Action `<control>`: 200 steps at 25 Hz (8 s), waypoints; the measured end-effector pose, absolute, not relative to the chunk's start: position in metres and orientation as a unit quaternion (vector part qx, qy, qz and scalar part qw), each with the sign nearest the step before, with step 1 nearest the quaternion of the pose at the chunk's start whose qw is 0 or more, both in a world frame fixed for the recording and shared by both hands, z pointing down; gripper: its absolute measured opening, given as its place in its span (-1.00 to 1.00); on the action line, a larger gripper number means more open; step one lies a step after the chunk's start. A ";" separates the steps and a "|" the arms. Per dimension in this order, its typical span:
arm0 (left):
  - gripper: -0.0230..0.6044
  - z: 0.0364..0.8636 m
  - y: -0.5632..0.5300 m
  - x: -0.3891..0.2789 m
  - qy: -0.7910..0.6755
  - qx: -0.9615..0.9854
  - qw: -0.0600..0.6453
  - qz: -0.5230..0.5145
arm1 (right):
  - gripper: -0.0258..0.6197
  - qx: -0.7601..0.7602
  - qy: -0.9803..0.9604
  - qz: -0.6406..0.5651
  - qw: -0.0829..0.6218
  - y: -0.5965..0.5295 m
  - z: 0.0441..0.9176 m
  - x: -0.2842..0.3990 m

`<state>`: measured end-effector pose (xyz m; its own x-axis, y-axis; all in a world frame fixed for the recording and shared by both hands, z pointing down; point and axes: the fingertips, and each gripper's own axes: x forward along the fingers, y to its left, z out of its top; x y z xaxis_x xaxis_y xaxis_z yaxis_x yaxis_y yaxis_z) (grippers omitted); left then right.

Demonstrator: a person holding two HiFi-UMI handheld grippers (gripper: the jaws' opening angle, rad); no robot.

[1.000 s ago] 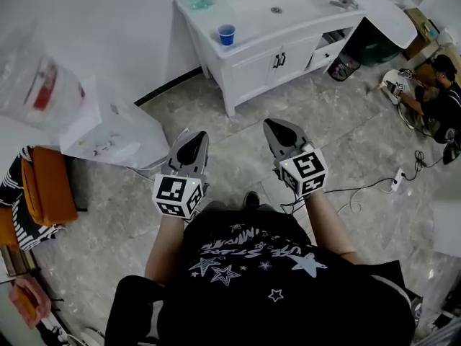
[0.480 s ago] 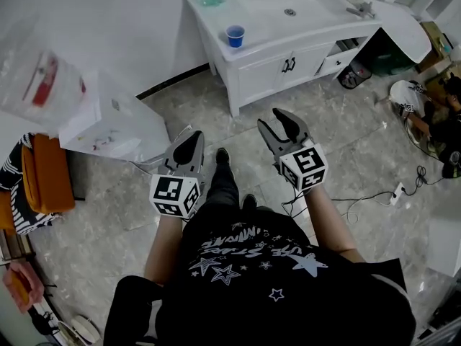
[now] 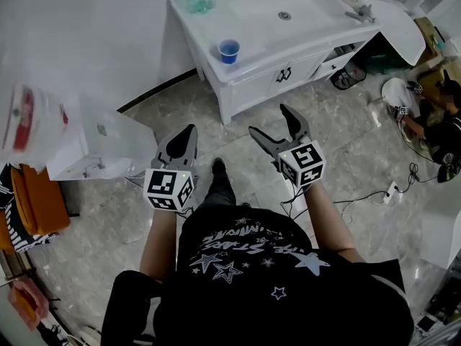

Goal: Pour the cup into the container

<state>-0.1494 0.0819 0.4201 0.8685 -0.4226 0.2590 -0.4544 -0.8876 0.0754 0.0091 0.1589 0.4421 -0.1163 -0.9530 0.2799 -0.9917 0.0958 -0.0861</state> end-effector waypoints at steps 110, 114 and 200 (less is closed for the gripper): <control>-0.90 0.429 -0.142 -0.058 -0.502 0.847 0.087 0.153 | -0.04 0.209 -0.941 0.122 0.236 -0.148 0.478 0.113; -0.90 0.416 -0.171 -0.055 -0.479 0.863 0.073 0.141 | -0.04 0.229 -0.934 0.146 0.234 -0.167 0.462 0.121; -0.90 0.360 -0.412 0.028 -0.307 0.947 0.074 0.063 | -0.05 0.361 -0.694 -0.126 0.610 -0.419 0.346 0.212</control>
